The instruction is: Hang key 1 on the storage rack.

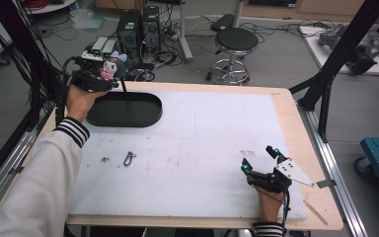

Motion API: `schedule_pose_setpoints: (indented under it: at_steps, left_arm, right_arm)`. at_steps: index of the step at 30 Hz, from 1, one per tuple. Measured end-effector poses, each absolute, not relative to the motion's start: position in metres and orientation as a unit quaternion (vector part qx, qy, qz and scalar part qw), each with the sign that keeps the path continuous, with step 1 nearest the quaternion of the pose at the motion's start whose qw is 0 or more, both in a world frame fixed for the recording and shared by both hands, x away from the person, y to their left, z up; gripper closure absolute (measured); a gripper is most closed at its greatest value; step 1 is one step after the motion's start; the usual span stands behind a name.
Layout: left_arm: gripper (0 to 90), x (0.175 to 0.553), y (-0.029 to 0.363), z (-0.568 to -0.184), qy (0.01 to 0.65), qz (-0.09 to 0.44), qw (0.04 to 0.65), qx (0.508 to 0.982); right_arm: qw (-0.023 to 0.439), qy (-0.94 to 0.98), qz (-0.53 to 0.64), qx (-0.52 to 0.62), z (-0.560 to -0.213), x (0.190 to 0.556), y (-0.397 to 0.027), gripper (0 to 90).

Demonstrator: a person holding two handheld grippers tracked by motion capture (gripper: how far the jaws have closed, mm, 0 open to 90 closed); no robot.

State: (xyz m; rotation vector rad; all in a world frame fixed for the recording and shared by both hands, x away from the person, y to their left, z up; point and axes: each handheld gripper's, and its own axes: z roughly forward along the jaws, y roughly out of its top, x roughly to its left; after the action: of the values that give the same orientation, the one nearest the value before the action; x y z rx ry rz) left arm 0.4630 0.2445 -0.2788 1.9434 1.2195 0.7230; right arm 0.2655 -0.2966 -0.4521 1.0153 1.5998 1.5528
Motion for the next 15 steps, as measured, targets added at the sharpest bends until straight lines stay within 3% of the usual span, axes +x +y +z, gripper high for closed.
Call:
schedule_pose_setpoints:
  at_steps: [15]
  left_arm:
    - [51.2,0.458,0.250,-0.295,0.489,0.281,0.334,0.755]
  right_arm:
    - [0.341,0.615,0.596,0.389,-0.452,0.265,-0.296,0.8]
